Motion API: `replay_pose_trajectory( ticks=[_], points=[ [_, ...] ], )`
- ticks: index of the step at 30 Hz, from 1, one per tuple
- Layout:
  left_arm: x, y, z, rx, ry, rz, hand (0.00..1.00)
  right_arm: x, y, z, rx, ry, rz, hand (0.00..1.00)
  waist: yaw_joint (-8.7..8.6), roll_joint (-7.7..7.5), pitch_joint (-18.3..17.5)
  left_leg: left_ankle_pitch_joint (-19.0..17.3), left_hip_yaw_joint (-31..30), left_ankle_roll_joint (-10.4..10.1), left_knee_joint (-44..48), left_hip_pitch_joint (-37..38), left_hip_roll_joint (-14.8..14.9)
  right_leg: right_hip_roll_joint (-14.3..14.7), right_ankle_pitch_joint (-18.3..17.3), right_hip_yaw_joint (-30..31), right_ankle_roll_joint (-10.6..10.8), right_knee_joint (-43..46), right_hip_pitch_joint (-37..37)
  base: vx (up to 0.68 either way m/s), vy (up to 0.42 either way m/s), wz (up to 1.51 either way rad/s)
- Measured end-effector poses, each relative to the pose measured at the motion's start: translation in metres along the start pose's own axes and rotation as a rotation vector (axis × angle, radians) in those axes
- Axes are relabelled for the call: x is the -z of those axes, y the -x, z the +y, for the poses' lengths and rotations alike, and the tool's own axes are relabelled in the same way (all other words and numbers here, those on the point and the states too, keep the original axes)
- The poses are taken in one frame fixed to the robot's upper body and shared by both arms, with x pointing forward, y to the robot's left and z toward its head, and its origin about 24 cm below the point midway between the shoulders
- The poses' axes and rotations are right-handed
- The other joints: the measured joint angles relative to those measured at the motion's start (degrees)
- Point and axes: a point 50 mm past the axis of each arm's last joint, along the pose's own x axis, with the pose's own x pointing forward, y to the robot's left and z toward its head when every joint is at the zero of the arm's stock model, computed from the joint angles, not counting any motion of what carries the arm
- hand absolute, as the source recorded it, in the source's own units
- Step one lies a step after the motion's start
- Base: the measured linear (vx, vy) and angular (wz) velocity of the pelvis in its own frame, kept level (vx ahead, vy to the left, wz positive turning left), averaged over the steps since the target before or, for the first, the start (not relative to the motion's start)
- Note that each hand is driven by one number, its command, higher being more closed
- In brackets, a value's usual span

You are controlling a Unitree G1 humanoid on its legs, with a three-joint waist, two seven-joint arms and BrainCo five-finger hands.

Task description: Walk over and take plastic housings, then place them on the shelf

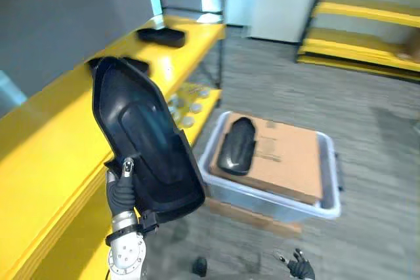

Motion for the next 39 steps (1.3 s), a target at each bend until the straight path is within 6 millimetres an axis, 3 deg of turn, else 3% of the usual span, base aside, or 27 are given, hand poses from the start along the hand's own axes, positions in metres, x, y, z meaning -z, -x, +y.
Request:
replay_pose_trajectory(
  ticks=[1,2,3,4,5,6,8,10,12,13,14,15,16,17,21,24,26,27,29,33,39],
  points=[
    [-0.002,-0.001,-0.002,0.005,0.014,-0.011,1.0,-0.005,-0.002,0.001,0.0,0.007,-0.013,0.0,0.42,-0.15,0.56,-0.55,1.02,0.8,0.14,-0.7,-0.17,-0.52,-0.36,-2.12,0.06,0.62,0.07,-0.04,0.057,1.78],
    [-0.007,-0.003,-0.003,0.001,0.033,-0.03,1.0,-0.014,-0.006,0.004,-0.004,0.012,-0.039,0.0,0.63,-0.83,1.3,-2.28,4.92,3.33,0.43,-1.76,-0.11,-1.83,-0.69,-6.12,0.46,0.68,0.62,-0.02,0.067,1.81],
    [-0.01,-0.005,-0.005,0.005,0.05,-0.048,1.0,-0.022,-0.01,0.005,0.001,0.033,-0.062,0.0,0.67,-1.46,2.22,-3.17,11.83,5.05,3.35,-4.22,1.36,-3.44,-1.04,-10.24,0.45,1.48,0.9,0.0,0.107,1.79],
    [-0.011,-0.007,-0.006,0.009,0.054,-0.056,1.0,-0.028,-0.012,0.006,-0.001,0.044,-0.075,0.0,0.83,-0.81,2.36,-3.79,16.47,5.88,5.54,-5.36,2.51,-4.06,-1.41,-11.97,0.46,2.38,1.04,0.03,0.147,1.6],
    [-0.013,-0.008,-0.011,0.025,0.068,-0.066,1.0,-0.036,-0.016,0.006,-0.003,0.064,-0.094,0.0,0.99,0.41,2.87,-4.5,25.6,6.43,8.22,-6.19,5.14,-4.92,-2.37,-15.07,1.65,4.2,2.26,0.04,0.145,1.5],
    [-0.014,-0.009,-0.017,0.05,0.086,-0.073,1.0,-0.037,-0.016,0.006,-0.005,0.076,-0.092,0.0,0.46,0.57,2.83,-4.47,31.23,6.27,9.04,-5.57,6.05,-6.22,-3.13,-18.34,2.84,5.6,4.01,0.09,0.14,1.52],
    [-0.018,-0.01,-0.025,0.083,0.105,-0.096,1.0,-0.039,-0.018,0.005,-0.008,0.091,-0.095,0.0,0.36,0.5,2.72,-3.88,34.15,5.42,8.27,-4.68,4.68,-8.23,-3.26,-21.43,3.37,5.64,5.68,0.13,0.135,1.13],
    [-0.02,-0.012,-0.027,0.091,0.114,-0.11,1.0,-0.044,-0.02,0.013,-0.027,0.099,-0.105,0.0,0.26,0.28,2.73,-3.63,32.4,5.08,6.78,-4.58,1.53,-9.92,-3.74,-21.23,3.78,5.41,6.02,0.1,0.178,0.73],
    [-0.017,-0.015,-0.03,0.11,0.111,-0.105,1.0,-0.041,-0.02,0.018,-0.045,0.129,-0.089,0.0,0.46,-0.02,2.93,-5.12,31.2,6.11,7.44,-4.02,-0.77,-12.54,-4.52,-20.93,2.47,8.32,6.62,0.15,0.198,0.57],
    [-0.01,-0.015,-0.034,0.129,0.103,-0.079,1.0,-0.039,-0.02,0.022,-0.054,0.152,-0.072,0.0,0.18,0.08,3.65,-7.61,29.53,7.01,9.91,-2.81,-1.86,-15.94,-5.47,-16.36,-3.38,17.13,5.53,0.17,0.168,0.37],
    [-0.008,-0.016,-0.035,0.136,0.102,-0.071,1.0,-0.037,-0.02,0.022,-0.056,0.157,-0.063,0.0,0.04,0.2,3.82,-8.47,28.7,7.29,10.52,-2.23,-1.86,-16.35,-6.82,-12.2,-4.65,20.77,4.3,0.17,0.16,0.43],
    [-0.006,-0.016,-0.038,0.146,0.104,-0.065,1.0,-0.034,-0.019,0.022,-0.06,0.168,-0.055,0.0,-0.27,0.22,4.02,-8.64,27.82,6.61,10.98,-1.52,-1.77,-15.62,-8.53,-7.23,-4.16,23.62,2.91,0.18,0.1,0.54],
    [-0.004,-0.018,-0.041,0.172,0.087,-0.064,1.0,-0.031,-0.019,0.024,-0.065,0.183,-0.042,0.0,-0.97,-0.11,4.54,-9.44,25.97,5.79,10.73,0.98,-1.6,-11.13,-12.57,5.67,-1.81,27.9,-1.66,0.17,0.071,0.51],
    [-0.004,-0.018,-0.04,0.173,0.084,-0.065,1.0,-0.031,-0.019,0.024,-0.066,0.184,-0.043,0.0,-1.12,-0.17,4.66,-9.49,25.69,5.76,10.67,1.33,-1.6,-10.38,-13.03,7.34,-1.79,28.18,-2.44,0.2,0.054,0.55],
    [-0.004,-0.022,-0.051,0.222,0.083,-0.076,1.0,-0.026,-0.016,0.019,-0.053,0.188,-0.033,0.0,-3.53,-0.56,4.95,-10.11,18.79,4.88,10.69,4.59,-2.43,-0.75,-14.68,23.82,-0.71,24.42,-11.75,0.17,-0.007,0.86],
    [-0.005,-0.021,-0.058,0.233,0.097,-0.08,1.0,-0.014,-0.011,0.014,-0.043,0.189,-0.006,0.0,-3.99,-2.85,4.68,-12.44,14.04,4.02,13.49,4.87,-4.65,0.16,-13.54,30.42,0.6,22.32,-12.76,0.17,-0.113,1.14],
    [-0.005,-0.019,-0.056,0.228,0.094,-0.076,1.0,-0.01,-0.008,0.016,-0.05,0.18,-0.004,0.0,-2.79,-4.23,4.1,-15.32,12.03,2.84,17.14,4.21,-5.18,-0.72,-10.75,27.84,-0.34,20.18,-11.69,0.25,-0.265,0.76],
    [-0.002,-0.017,-0.054,0.218,0.097,-0.06,1.0,-0.01,-0.007,0.016,-0.049,0.179,-0.005,0.0,-2.8,-3.77,3.77,-17.19,11.29,1.8,19.55,3.78,-3.55,-0.01,-10.54,25.71,0.49,19.68,-10.12,0.22,-0.24,0.61],
    [-0.001,-0.014,-0.055,0.212,0.107,-0.047,1.0,-0.015,-0.008,0.016,-0.049,0.179,-0.026,0.0,-2.64,-2.69,3.38,-17.82,12.42,0.73,19.75,3.39,-0.51,1.77,-10.34,23.72,-1.04,17.44,-8.85,0.2,-0.247,0.37],
    [-0.002,-0.011,-0.066,0.246,0.136,-0.039,1.0,-0.025,-0.009,0.017,-0.051,0.17,-0.067,0.0,-2.98,-2.21,2.99,-15.52,12.22,-1.96,16.18,4.72,1.99,4.0,-9.32,21.4,-2.68,13.52,-7.08,0.22,-0.198,0.13],
    [0.0,-0.011,-0.075,0.28,0.135,-0.034,1.0,-0.02,-0.008,0.015,-0.045,0.18,-0.052,0.0,-2.98,-2.34,2.11,-12.96,12.2,-3.03,10.88,8.02,2.4,5.03,-7.81,21.37,-3.79,8.41,-3.9,0.13,-0.051,0.0]
  ],
)
